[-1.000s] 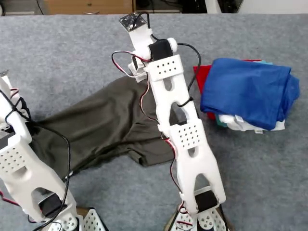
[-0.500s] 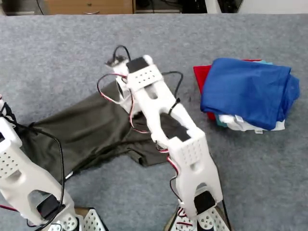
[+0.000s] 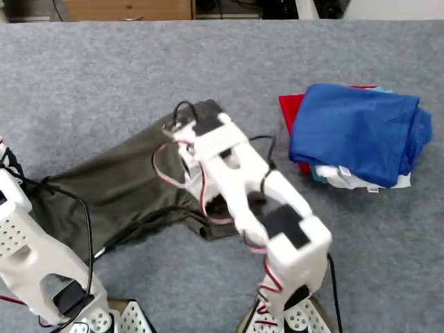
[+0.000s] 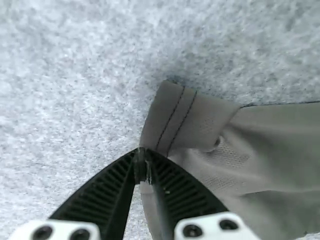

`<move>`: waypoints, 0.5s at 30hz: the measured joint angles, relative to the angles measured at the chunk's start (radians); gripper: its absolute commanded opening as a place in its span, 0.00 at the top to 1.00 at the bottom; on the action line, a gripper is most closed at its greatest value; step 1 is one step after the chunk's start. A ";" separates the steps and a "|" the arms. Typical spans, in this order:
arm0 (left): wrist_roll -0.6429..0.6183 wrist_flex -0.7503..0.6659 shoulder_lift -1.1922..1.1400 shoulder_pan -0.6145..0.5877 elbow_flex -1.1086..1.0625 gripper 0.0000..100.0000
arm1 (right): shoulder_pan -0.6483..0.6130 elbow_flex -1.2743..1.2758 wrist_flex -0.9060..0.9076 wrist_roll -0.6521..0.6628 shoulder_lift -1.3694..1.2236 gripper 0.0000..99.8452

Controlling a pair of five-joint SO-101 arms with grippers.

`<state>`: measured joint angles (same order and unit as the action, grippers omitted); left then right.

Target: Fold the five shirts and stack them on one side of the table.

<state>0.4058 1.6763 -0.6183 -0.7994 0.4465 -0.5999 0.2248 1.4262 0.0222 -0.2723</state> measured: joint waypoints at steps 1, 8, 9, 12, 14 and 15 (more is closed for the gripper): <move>0.000 0.000 0.000 0.000 0.000 0.98 | -0.018 0.057 -0.021 0.000 0.037 1.00; 0.000 0.000 0.000 0.000 0.000 0.98 | -0.080 0.321 -0.121 -0.003 0.285 1.00; 0.000 0.000 0.000 0.000 0.000 0.98 | -0.061 0.319 -0.129 -0.003 0.316 1.00; 0.000 0.000 0.000 0.000 0.000 0.98 | 0.029 0.264 -0.132 -0.003 0.364 1.00; 0.000 0.000 0.000 0.000 0.000 0.98 | 0.071 0.212 -0.143 -0.005 0.365 1.00; 0.000 0.000 0.000 0.000 0.000 0.98 | 0.080 0.195 -0.158 -0.005 0.362 1.00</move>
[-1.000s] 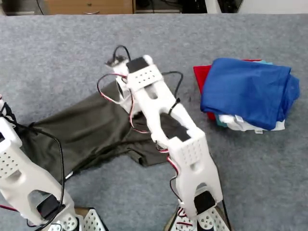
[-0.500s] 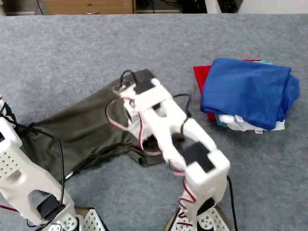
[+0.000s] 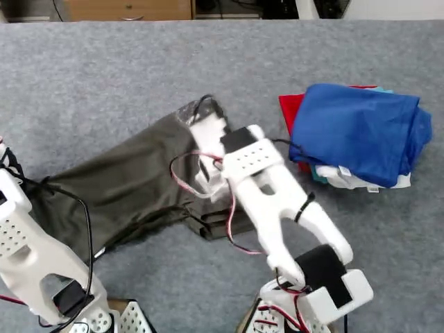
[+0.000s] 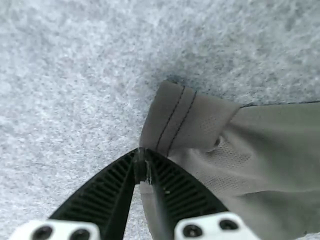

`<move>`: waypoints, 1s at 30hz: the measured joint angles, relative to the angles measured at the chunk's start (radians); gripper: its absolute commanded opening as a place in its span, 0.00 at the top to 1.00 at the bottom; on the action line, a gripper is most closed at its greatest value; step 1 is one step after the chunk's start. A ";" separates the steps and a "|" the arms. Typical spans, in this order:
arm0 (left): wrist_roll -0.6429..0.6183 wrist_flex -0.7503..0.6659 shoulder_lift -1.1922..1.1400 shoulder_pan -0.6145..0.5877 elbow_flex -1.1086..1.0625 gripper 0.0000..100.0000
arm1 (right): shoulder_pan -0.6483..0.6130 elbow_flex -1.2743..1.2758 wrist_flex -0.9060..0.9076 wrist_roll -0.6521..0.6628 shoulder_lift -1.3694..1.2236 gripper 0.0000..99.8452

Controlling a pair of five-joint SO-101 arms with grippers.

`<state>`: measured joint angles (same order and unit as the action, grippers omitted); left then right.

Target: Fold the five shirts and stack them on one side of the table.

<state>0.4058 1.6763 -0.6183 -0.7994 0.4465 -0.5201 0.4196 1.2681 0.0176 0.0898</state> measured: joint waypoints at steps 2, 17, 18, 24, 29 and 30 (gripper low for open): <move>0.000 0.000 0.000 0.000 0.000 0.98 | 0.000 -0.012 -0.038 0.002 -0.044 1.00; 0.000 0.000 0.000 0.000 0.000 0.98 | -0.129 0.061 -0.009 -0.002 -0.307 1.00; 0.000 0.000 0.000 0.000 0.000 0.98 | -0.137 0.091 -0.020 -0.002 -0.288 1.00; 0.000 0.000 0.000 0.000 0.000 0.98 | -0.146 0.199 -0.081 -0.002 -0.206 1.00; 0.000 0.000 0.000 0.000 0.000 0.98 | -0.110 0.215 -0.069 -0.002 -0.147 1.00; 0.000 0.000 0.000 0.000 0.000 0.98 | -0.095 0.212 -0.055 0.005 -0.123 1.00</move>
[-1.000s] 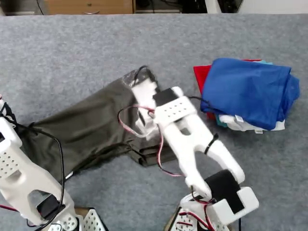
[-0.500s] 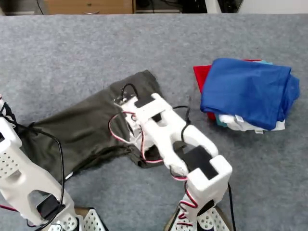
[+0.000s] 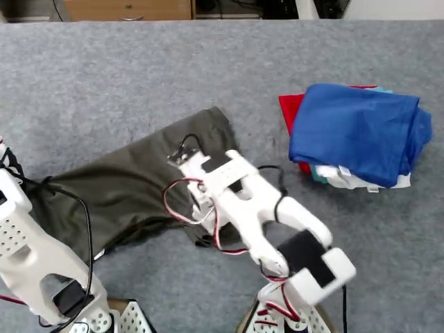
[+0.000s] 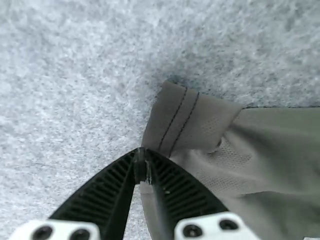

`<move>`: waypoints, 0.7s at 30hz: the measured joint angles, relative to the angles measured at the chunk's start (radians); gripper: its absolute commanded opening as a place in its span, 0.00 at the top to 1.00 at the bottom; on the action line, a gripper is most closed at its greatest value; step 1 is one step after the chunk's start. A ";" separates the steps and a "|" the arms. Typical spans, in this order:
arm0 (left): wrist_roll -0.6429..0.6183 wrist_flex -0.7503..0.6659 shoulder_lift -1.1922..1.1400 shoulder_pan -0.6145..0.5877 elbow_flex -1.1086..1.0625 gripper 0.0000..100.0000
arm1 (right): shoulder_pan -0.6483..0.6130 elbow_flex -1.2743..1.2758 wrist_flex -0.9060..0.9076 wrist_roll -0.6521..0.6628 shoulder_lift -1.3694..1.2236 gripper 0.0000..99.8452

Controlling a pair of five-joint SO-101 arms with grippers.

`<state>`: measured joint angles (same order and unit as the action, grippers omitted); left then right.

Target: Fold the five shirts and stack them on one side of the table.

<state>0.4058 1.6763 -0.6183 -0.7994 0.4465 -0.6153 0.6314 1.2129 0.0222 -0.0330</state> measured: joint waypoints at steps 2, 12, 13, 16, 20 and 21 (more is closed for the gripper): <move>0.000 0.000 0.000 0.000 0.000 0.98 | 0.035 -0.011 0.029 0.037 0.057 1.00; 0.000 0.000 0.000 0.000 0.000 0.98 | 0.120 0.063 0.080 0.528 0.275 0.77; 0.000 0.000 0.000 0.000 0.000 0.98 | 0.120 0.087 0.083 0.591 0.278 0.77; 0.000 0.000 0.000 0.000 0.000 0.98 | 0.092 0.164 0.083 0.724 0.278 0.79; 0.000 0.000 0.000 0.000 0.000 0.98 | 0.032 0.249 0.040 0.767 0.278 0.80; 0.000 0.000 0.000 0.000 0.000 0.98 | 0.029 0.269 0.014 0.770 0.278 0.80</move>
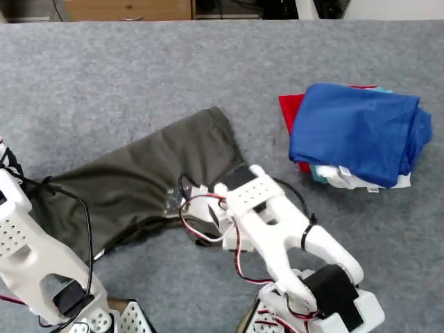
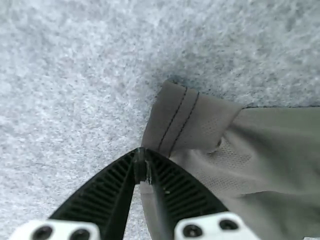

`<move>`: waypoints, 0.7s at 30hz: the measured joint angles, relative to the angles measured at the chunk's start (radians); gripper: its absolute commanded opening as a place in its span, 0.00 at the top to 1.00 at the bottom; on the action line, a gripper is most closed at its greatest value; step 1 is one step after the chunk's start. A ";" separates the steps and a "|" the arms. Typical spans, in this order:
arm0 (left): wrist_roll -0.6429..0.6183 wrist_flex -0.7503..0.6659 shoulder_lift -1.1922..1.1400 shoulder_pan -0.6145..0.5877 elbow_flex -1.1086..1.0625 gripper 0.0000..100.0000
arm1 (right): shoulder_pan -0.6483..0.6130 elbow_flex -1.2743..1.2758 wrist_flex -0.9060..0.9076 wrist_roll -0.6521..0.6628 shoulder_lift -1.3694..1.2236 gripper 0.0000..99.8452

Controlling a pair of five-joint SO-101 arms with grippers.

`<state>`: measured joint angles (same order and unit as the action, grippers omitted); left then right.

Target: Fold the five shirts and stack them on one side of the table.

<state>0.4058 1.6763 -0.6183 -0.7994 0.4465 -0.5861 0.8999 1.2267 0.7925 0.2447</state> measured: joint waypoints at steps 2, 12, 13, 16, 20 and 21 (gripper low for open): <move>0.000 0.000 0.000 0.000 0.000 0.98 | -0.005 0.035 -0.063 0.002 0.000 0.80; 0.000 0.000 0.000 0.000 0.000 0.98 | -0.008 0.173 -0.299 0.005 0.040 0.80; 0.000 0.000 0.000 0.000 0.000 0.98 | -0.008 0.178 -0.308 0.005 0.040 0.80; 0.000 0.000 0.000 0.000 0.000 0.98 | 0.000 0.183 -0.325 0.005 0.040 0.89; 0.000 0.000 0.000 0.000 0.000 0.98 | 0.054 0.181 -0.381 0.005 0.040 0.98; 0.000 0.000 0.000 0.000 0.000 0.98 | 0.072 0.181 -0.405 0.005 0.040 0.98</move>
<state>0.4058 1.6763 -0.6183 -0.7994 0.4465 -0.5140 1.0810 0.8216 0.7971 0.2846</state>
